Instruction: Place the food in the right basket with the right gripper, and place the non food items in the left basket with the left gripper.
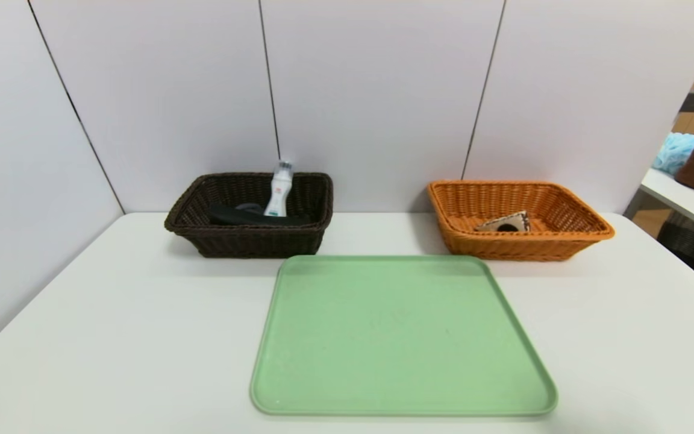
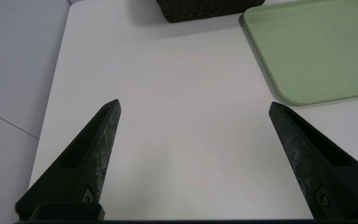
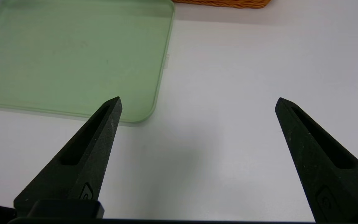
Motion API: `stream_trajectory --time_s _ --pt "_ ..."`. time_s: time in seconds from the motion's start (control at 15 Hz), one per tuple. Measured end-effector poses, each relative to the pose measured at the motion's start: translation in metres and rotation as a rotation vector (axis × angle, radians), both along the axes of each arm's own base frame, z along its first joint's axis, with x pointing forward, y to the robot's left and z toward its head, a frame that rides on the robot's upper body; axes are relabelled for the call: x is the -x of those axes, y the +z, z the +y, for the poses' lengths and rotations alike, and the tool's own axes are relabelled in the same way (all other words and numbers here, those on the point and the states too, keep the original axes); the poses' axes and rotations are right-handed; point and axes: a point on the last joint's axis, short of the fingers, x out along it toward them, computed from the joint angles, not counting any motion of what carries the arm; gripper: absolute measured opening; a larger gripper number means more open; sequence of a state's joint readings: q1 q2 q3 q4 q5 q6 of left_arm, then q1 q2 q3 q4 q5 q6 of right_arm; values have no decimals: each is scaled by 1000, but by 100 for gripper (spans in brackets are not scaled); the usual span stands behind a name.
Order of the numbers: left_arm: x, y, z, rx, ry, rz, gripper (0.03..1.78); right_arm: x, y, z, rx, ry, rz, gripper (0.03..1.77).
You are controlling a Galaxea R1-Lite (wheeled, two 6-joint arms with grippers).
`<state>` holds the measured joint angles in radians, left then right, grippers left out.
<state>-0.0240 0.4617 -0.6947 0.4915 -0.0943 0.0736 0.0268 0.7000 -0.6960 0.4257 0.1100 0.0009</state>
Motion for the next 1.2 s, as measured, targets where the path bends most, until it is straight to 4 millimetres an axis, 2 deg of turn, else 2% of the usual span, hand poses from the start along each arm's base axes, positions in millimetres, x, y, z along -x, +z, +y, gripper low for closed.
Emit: stream_trajectory --time_s 0.27,0.53,0.93,1.2 --pt "15 -22 0 40 -11 -24 169 27 -3 0 -59 3 -68 170" --pt "26 -42 -2 74 -7 -40 169 58 -20 3 -82 26 -58 170" --pt "44 -62 -3 60 -22 -62 169 81 -53 3 -108 109 -72 170" --pt "54 -74 -3 47 -52 -71 169 89 -65 4 -121 135 -99 170"
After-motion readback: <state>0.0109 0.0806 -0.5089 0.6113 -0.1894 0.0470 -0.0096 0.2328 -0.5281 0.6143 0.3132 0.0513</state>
